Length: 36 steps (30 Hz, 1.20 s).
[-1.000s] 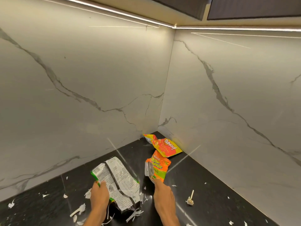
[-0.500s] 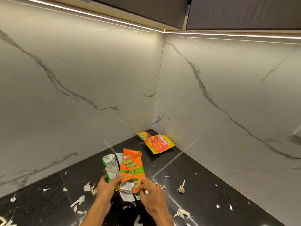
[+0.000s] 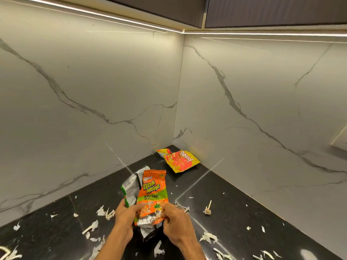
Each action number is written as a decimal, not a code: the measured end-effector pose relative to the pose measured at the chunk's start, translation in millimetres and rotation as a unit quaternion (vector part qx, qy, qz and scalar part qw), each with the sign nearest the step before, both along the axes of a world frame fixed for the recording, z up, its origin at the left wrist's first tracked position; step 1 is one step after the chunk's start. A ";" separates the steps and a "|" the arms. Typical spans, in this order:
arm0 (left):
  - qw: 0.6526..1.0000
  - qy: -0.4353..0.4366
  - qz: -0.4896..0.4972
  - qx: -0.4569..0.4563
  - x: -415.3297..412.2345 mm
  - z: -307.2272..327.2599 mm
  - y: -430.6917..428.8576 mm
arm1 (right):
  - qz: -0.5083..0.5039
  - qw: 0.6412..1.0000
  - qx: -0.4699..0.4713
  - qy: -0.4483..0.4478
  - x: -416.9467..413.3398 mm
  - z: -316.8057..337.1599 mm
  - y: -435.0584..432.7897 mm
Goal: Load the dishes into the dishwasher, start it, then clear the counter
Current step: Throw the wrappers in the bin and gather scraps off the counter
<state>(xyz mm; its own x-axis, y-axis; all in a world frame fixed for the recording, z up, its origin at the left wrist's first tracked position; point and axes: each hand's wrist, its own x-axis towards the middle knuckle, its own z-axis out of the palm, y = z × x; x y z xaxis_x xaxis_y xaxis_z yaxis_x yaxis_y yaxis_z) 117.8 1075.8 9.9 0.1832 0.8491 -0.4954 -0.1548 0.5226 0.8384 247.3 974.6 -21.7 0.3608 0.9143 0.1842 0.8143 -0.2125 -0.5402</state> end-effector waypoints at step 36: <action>0.991 0.117 -0.014 0.061 44.8 -32.7 87.4 | -0.221 0.974 -0.027 0.032 135.5 -21.4 158.4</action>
